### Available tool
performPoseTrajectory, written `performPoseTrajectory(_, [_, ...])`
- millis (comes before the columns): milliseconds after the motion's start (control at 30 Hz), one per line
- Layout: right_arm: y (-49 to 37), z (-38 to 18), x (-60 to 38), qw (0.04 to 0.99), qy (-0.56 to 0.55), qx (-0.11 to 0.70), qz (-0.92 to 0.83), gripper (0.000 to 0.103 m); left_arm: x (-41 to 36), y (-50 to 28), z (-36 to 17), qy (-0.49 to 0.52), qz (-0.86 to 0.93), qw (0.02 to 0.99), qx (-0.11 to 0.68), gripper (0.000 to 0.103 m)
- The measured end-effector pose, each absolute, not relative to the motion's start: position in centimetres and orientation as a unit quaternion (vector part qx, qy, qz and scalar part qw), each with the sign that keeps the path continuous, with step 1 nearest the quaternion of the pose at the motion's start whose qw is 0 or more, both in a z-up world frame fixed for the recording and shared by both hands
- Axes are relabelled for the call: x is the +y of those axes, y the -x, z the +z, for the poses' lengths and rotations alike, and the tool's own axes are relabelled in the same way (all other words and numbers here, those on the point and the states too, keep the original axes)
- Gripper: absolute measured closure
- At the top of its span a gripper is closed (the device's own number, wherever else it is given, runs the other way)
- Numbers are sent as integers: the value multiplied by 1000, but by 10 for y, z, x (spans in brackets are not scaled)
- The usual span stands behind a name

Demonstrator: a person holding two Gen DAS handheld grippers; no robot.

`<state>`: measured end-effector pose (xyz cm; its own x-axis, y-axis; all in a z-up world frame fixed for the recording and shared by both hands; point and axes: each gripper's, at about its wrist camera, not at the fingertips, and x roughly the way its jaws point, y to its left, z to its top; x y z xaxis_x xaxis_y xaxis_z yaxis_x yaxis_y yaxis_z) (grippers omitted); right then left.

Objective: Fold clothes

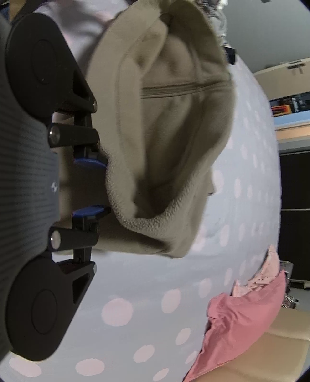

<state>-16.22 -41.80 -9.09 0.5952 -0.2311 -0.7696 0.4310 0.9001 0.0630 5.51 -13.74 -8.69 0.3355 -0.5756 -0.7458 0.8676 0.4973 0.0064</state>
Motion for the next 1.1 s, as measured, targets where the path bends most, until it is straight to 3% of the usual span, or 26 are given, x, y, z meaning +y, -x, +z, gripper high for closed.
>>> performPoseTrajectory(333, [130,-68,-430,892,-125,345,-264,66,-141,-115,-54,-96,-379,855,340,78])
performPoseTrajectory(467, [127,-66,-435,893,-125,328,-282,63,-135,-126,-50,-95,-376,859,333,61])
performPoseTrajectory(800, [129,-81,-451,897,-130,318,-277,48,-132,-144,-79,-112,-394,833,373,50])
performPoseTrajectory(967, [107,-90,-461,898,-134,314,-277,48,-143,-143,-87,-141,-408,827,360,41])
performPoseTrajectory(1100, [88,-100,-475,886,-149,313,-307,48,-147,-157,-96,-114,-393,830,380,41])
